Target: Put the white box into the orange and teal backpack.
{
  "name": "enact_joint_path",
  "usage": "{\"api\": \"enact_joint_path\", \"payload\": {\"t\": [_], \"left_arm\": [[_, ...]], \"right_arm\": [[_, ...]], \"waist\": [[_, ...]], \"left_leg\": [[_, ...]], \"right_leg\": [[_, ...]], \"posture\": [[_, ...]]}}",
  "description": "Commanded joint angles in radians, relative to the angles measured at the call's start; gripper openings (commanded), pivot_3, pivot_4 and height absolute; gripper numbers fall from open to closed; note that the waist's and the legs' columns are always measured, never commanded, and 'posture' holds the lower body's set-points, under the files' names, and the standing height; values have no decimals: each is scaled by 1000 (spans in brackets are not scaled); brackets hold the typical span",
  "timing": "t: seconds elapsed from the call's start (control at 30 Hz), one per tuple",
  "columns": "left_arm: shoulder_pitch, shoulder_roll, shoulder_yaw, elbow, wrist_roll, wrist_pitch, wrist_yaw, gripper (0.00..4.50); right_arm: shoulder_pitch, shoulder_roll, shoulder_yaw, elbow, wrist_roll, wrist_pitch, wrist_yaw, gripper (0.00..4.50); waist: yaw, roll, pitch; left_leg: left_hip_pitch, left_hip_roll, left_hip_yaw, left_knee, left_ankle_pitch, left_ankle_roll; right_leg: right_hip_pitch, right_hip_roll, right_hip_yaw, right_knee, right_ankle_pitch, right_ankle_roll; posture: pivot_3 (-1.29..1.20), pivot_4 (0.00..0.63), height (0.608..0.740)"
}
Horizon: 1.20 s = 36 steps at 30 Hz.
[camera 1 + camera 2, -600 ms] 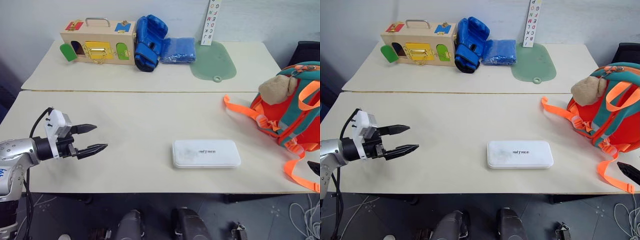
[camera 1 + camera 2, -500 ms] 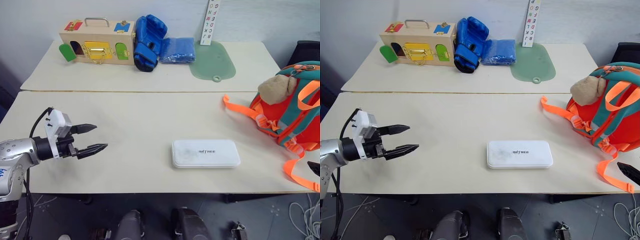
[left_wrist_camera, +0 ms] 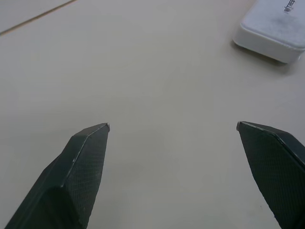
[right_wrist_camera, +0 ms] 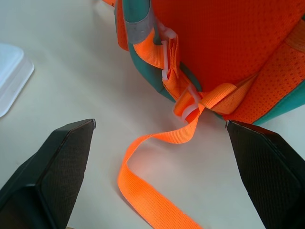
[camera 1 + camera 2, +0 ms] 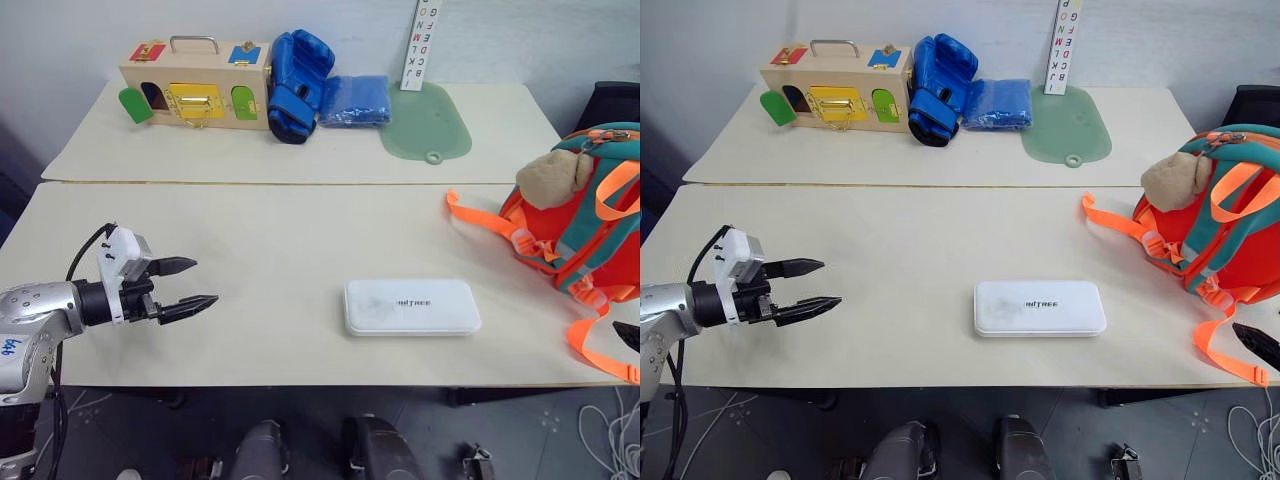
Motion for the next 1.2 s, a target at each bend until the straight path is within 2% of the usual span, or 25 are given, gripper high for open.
{"api": "enact_joint_path", "payload": {"t": [0.03,0.07,0.2,0.43,0.5,0.53,0.67,0.8,1.03,1.2], "left_arm": [[-37,-2,-19,-44,-43,26,-9,4116],[-42,-7,-28,-57,-56,32,-19,3938],[-64,-19,-60,-83,-79,53,-20,2713],[-122,-86,-183,-133,-107,108,-9,504],[-145,-112,-236,-124,-86,107,-1,43],[-164,-130,-276,-114,-61,98,8,43],[-255,-218,-448,-52,45,81,32,43],[-322,-288,-538,39,138,37,61,43],[-388,-382,-574,149,196,-16,62,43],[-409,-423,-594,187,228,-30,59,43]], "right_arm": [[-15,-29,29,-43,18,-7,43,4101],[-23,-37,44,-52,21,-1,53,3894],[-65,-61,97,-72,18,8,78,2526],[-192,-101,334,-103,-23,-12,138,115],[-227,-107,397,-105,-48,-32,150,0],[-254,-109,432,-101,-62,-35,147,0],[-379,-102,564,-77,-136,-47,111,0],[-460,-85,644,-32,-192,-55,79,0],[-503,-82,753,11,-278,-124,83,0],[-515,-41,780,-70,-243,-81,80,0]], "waist": [[0,0,0],[-1,0,0],[-1,0,0],[0,0,0],[1,0,0],[2,0,0],[3,0,0],[3,0,0],[2,0,0],[1,0,0]], "left_leg": [[0,0,0,0,0,0],[0,0,0,0,0,0],[1,0,2,0,0,0],[2,0,2,1,1,-1],[2,0,2,1,1,-2],[2,0,2,2,4,-7],[1,-1,3,4,5,-7],[1,0,3,4,6,-8],[1,2,6,5,7,-10],[1,2,6,6,7,-10]], "right_leg": [[0,0,0,0,0,0],[0,0,0,0,0,0],[0,0,1,2,0,0],[0,1,2,3,0,0],[0,1,2,4,0,1],[0,1,2,4,0,1],[0,2,2,4,1,2],[-1,4,4,4,1,2],[-2,7,8,5,1,2],[-2,7,8,6,1,2]], "posture": [[0,150,740],[0,150,740],[0,150,740],[0,150,740],[0,150,740],[0,150,740],[0,150,740],[0,150,740],[0,150,740],[0,150,740]]}}
